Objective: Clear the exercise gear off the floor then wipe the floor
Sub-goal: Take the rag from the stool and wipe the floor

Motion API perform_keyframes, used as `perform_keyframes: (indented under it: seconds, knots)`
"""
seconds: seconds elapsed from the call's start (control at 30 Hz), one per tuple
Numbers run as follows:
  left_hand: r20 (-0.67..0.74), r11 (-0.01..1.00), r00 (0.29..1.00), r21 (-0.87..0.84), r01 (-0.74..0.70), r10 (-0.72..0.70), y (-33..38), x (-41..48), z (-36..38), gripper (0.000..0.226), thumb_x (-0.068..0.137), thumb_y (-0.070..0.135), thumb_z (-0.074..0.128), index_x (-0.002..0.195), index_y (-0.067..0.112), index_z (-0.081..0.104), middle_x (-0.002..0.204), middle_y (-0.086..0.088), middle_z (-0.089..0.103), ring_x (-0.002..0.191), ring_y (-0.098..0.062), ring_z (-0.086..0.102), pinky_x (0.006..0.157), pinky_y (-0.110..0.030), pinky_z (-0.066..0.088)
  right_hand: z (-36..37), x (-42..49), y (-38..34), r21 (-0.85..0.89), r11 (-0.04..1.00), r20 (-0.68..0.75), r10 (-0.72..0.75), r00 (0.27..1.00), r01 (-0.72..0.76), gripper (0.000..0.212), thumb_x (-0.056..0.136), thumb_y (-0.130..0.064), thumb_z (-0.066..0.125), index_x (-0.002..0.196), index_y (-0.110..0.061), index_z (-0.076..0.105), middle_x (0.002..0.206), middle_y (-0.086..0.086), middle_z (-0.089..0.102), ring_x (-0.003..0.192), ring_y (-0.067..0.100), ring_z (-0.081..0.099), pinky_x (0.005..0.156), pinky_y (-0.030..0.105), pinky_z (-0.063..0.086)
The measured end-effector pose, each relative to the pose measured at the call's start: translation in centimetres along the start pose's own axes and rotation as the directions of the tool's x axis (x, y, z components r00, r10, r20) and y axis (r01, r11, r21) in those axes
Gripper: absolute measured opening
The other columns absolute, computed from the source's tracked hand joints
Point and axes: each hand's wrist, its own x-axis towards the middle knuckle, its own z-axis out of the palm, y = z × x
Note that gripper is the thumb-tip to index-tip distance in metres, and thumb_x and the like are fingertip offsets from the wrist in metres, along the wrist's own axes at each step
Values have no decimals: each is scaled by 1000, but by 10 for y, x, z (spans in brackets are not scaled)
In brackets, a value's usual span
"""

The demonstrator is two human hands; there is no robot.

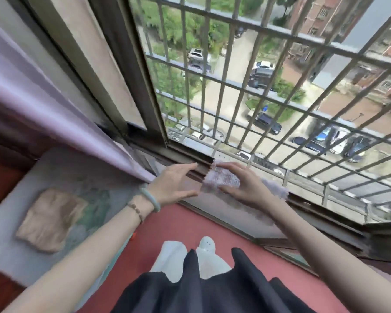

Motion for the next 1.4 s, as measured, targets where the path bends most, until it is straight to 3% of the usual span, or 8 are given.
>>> perform_keyframes:
  seconds: [0.1,0.17,0.27,0.4,0.8,0.97,1.13,1.4]
  knots:
    - [-113,938,961,-273,214,-252,-11,-48,-20,77,73,50,71,137,20,42,131,5,54,124,-10,46,105,-24,32,26,19,-42,227,973,27,26,999,-31,49,78,-27,73,124,-22,55,113,-1,61,102,8,58,89,10,44]
    - [-191,862,904,-426,276,-383,-20,-85,-32,71,72,36,78,133,20,47,128,5,56,120,-3,49,104,-24,36,48,30,-67,332,942,69,29,997,-51,50,78,-14,75,123,-20,54,110,-2,61,96,3,58,85,10,46]
    - [-224,746,834,-600,289,-504,-31,-151,-49,75,65,52,76,129,30,43,123,9,56,114,12,48,100,-13,37,88,41,-107,396,918,108,-24,994,-21,52,76,-9,75,119,-26,52,106,-3,61,91,-8,57,84,16,49]
    - [-298,696,745,-655,295,-597,-47,-248,-65,92,57,76,65,132,33,31,124,12,50,111,14,48,94,-8,37,153,38,-165,431,902,171,-95,981,12,57,76,0,73,120,-27,49,108,2,60,96,1,58,83,15,50]
    - [-297,508,511,-792,340,-806,-90,-488,-91,97,57,46,75,138,26,25,132,3,47,107,-2,53,86,-16,45,326,-9,-291,508,861,221,-122,968,-7,58,76,3,72,121,-25,47,106,6,57,91,8,60,79,15,50]
    - [-286,459,441,-812,360,-851,-116,-511,-91,84,74,8,76,141,14,26,135,-7,45,104,-11,53,91,-31,45,349,-3,-305,470,883,207,-109,972,-1,56,77,1,72,122,-22,48,108,8,59,97,4,59,83,18,51]
    - [-257,410,391,-828,383,-884,-149,-506,-88,80,77,6,73,142,15,27,131,0,45,99,-2,53,87,-22,46,367,32,-302,437,899,213,-77,974,-25,52,77,2,71,119,-22,51,98,-1,62,85,-3,63,82,21,53]
    - [-139,249,266,-861,443,-954,-227,-467,-81,77,78,6,73,140,10,29,132,-9,43,110,-17,46,89,-28,40,397,118,-278,358,929,229,13,973,-96,48,77,3,70,120,-13,54,94,-4,62,86,-4,62,77,13,52]
